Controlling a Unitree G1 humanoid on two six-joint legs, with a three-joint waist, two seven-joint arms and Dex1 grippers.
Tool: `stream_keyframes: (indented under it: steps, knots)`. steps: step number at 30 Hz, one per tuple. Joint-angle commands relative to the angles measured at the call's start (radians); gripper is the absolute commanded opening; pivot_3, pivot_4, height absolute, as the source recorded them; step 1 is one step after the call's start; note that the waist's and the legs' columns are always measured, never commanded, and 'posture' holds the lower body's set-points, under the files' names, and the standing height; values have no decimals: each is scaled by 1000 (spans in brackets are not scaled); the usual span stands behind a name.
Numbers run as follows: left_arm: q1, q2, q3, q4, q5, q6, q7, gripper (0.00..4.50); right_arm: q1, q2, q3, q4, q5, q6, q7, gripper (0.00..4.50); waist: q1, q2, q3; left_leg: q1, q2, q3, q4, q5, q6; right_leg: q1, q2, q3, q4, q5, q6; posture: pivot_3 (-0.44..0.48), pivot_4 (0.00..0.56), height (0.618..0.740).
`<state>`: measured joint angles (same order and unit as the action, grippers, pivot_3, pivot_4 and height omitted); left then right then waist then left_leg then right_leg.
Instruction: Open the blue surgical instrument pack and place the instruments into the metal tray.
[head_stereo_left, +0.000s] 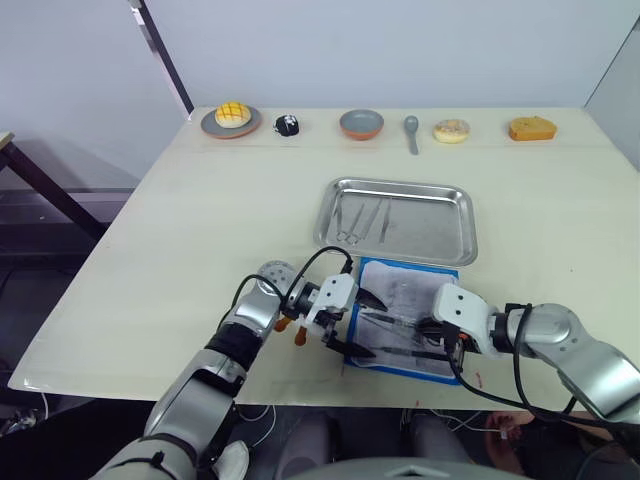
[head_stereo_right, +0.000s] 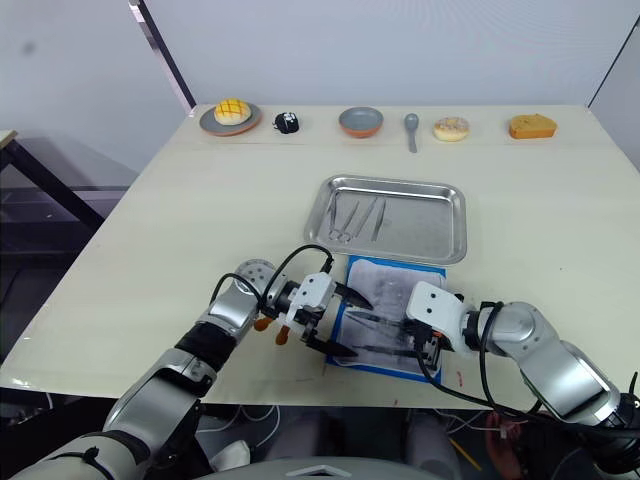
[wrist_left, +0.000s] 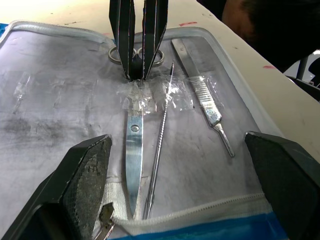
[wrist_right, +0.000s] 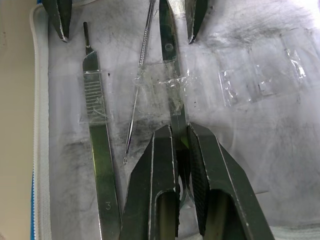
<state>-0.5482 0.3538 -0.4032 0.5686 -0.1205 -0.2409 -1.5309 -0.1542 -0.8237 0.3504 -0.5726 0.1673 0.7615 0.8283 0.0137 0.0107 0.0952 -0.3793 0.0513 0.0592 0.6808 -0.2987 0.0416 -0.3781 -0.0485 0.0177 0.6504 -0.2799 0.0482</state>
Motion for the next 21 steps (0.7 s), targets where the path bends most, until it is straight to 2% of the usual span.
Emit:
stream_keyframes:
  steps: [1,21]
  knots:
    - [83,-9,-77,89,80,51,3,4500,-40,-34,28,-51,-8,27,36,28,0,0,0,0,0,0,0,0,0,0,0,0,0,0,0,0,150,732]
    - [95,-22,-81,81,84,65,19,4500,-280,-128,174,-167,-38,260,102,28,1,1,0,-1,0,0,-7,0,0,0,-6,-2,-7,0,0,0,150,732]
